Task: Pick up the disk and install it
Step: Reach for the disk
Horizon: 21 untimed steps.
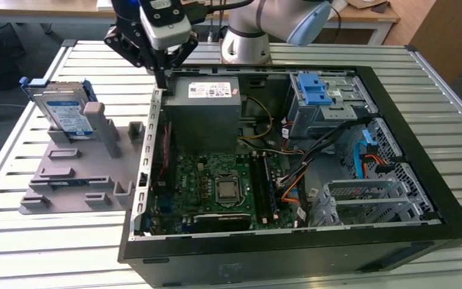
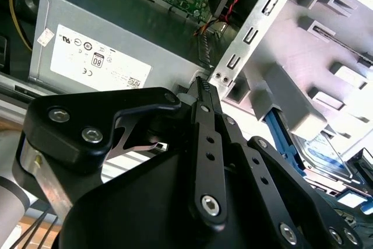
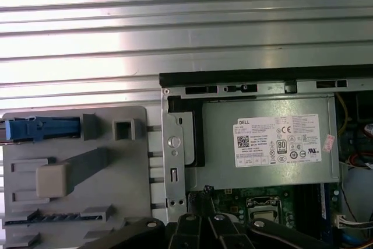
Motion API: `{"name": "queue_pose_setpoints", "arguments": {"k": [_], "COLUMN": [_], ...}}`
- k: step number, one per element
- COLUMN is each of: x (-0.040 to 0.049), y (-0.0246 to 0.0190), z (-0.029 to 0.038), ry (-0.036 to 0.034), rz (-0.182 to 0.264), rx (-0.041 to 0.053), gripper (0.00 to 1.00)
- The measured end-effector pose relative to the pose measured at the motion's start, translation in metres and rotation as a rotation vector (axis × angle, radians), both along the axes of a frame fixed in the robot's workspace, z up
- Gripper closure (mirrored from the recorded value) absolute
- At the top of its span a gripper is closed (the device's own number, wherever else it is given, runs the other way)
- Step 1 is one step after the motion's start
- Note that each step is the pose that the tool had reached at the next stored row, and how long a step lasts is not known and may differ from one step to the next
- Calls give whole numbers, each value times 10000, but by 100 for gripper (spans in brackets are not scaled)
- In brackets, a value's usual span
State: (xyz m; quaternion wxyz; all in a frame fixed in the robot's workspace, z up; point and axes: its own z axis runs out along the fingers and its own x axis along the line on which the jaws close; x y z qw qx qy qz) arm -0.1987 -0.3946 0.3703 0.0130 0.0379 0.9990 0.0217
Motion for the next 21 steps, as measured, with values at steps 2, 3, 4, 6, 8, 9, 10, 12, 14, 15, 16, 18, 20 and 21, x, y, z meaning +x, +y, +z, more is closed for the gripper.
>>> {"name": "queue_pose_setpoints", "arguments": {"k": [2, 3, 4, 6, 8, 9, 10, 12, 14, 15, 16, 18, 20, 21], "x": [-41, -60, -77, -100, -104, -105, -105, -105, -104, -104, -104, -105, -114, -121], "y": [11, 22, 34, 57, 68, 68, 68, 68, 68, 68, 68, 68, 74, 80], "z": [-4, -6, -7, -10, -14, -16, -16, -16, -17, -17, -17, -18, -22, -22], "ry": [-1, -2, -1, -1, 2, 9, 15, 18, 19, 19, 19, 19, 17, 17], "rz": [0, 0, 1, 0, -1, 1, 0, 0, 0, 0, 0, 1, 0, 0], "rx": [1, 1, -2, -3, -2, -2, -4, -4, -3, -3, -2, -2, 0, -1], "gripper": [89, 89, 89, 89, 89, 89, 89, 89, 89, 89, 89, 89, 89, 89]}}
